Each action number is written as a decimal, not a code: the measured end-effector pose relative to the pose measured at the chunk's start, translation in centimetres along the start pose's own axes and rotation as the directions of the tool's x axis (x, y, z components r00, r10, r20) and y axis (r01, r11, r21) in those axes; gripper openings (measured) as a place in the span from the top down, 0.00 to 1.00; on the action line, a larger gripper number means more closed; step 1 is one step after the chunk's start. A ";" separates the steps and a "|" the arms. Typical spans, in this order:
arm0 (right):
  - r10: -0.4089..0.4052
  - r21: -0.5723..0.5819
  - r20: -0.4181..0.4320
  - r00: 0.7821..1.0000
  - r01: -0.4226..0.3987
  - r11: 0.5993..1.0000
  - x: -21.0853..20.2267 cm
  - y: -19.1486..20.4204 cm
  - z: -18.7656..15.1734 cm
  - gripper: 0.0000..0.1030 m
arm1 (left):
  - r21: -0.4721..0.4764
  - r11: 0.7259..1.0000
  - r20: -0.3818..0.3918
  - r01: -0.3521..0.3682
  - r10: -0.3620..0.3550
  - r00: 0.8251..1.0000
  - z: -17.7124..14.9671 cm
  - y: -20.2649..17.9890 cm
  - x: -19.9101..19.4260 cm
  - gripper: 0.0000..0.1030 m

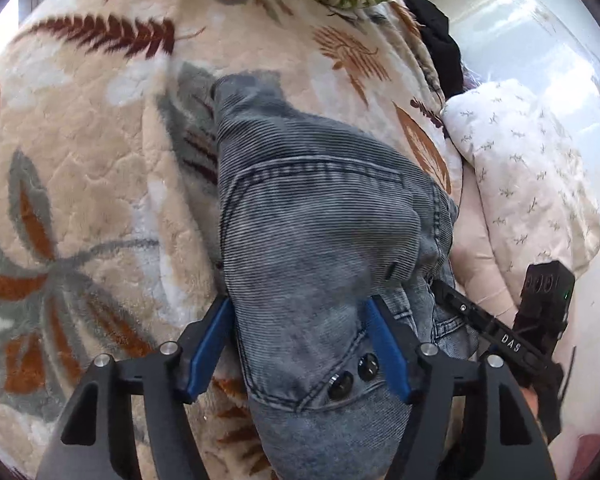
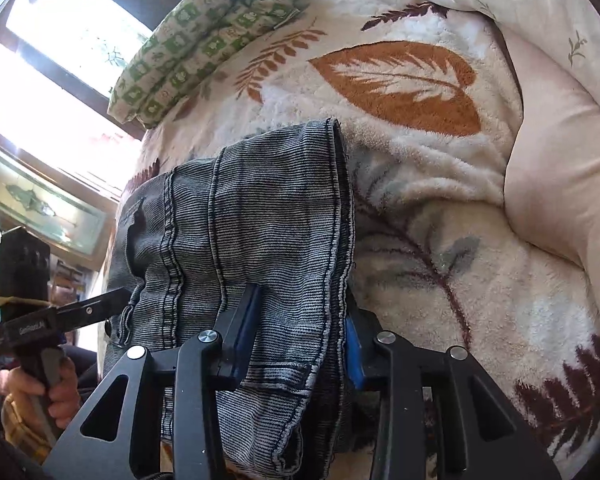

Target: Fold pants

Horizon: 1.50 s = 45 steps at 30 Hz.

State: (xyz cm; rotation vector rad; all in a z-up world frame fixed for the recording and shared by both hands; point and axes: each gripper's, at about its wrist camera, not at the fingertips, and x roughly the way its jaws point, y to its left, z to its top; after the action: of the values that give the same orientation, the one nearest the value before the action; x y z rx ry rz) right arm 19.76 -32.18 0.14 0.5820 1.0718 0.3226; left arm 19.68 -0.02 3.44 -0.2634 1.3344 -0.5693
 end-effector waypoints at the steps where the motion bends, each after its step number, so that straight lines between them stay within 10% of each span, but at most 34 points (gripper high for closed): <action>1: 0.002 0.001 0.000 1.000 -0.002 1.000 0.0 0.0 0.0 0.67 | -0.005 1.000 -0.011 0.002 -0.002 1.000 0.1 0.2 0.4 0.27; 6: 0.072 0.040 0.024 0.997 -0.073 0.997 0.0 -0.9 -0.3 0.64 | -0.035 0.999 0.003 0.008 -0.008 1.000 0.4 0.1 1.3 0.24; 14: 0.137 -0.033 0.109 0.985 -0.134 0.990 -3.0 2.2 -0.4 0.80 | 0.063 0.998 0.052 0.032 -0.035 0.998 0.1 -2.5 -1.5 0.66; 28: 0.173 -0.134 0.211 0.962 -0.147 0.980 -6.6 6.4 3.8 0.80 | 0.156 0.988 0.148 0.004 -0.028 0.989 3.9 -5.8 -7.1 0.66; 45: 0.169 -0.160 0.157 0.973 -0.143 0.977 1.6 10.2 12.1 0.80 | 0.054 0.998 0.192 -0.030 0.019 0.981 11.4 0.4 -5.3 0.66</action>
State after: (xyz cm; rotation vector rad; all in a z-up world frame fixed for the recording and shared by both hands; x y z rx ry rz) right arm 31.60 -26.60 9.22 0.5518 0.8320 0.4778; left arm 30.08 1.53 10.33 -0.2481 1.1325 -0.5462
